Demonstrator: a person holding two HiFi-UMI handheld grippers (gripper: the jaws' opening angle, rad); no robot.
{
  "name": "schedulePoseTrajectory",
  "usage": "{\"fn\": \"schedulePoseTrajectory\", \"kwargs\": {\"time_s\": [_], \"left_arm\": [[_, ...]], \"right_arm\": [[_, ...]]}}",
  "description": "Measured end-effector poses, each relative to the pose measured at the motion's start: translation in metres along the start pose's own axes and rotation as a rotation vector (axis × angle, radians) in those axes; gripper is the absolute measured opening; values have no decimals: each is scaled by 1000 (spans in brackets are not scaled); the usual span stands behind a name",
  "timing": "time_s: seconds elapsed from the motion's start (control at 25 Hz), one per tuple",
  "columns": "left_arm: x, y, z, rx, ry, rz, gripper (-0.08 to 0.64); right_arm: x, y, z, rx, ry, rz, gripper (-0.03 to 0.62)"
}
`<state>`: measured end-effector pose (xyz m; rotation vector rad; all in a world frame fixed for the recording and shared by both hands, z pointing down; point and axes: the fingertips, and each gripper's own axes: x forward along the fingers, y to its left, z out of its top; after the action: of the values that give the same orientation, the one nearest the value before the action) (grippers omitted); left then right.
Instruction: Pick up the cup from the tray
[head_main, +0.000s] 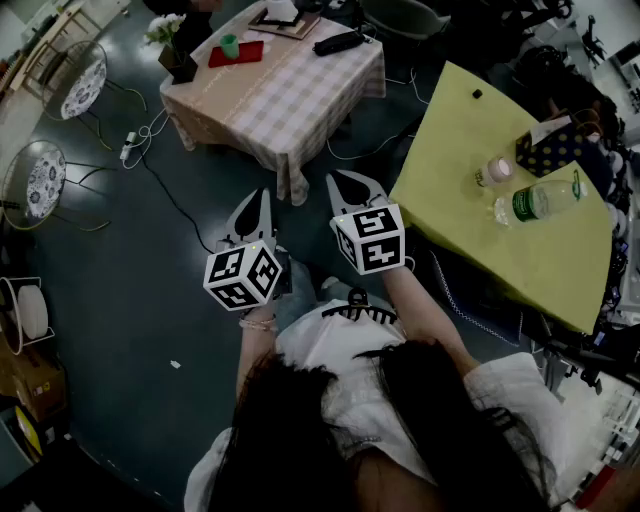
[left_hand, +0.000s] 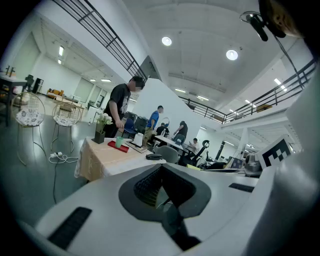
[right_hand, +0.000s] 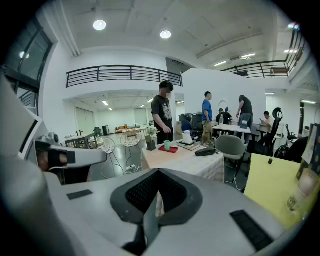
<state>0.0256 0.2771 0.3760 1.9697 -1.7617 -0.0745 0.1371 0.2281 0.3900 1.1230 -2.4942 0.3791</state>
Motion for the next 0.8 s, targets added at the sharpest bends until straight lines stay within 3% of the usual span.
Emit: {"fn": "schedulePoseTrajectory", "kwargs": {"time_s": [0.4,0.68,0.76,0.8], "left_arm": [[7,-6,-4,-3,8,0,9],[6,-9,-10,-5,8,18,9],[7,-9,-11,0,9,19,9],[9,-9,-11,2,9,18,9]], "right_arm": [[4,-10,-2,9,8,3,9],[2,-16,-5,86,-13,62,15],[2,-16,-2,91,-36,88,56],[3,-16,-1,94,-45,104,118]]}}
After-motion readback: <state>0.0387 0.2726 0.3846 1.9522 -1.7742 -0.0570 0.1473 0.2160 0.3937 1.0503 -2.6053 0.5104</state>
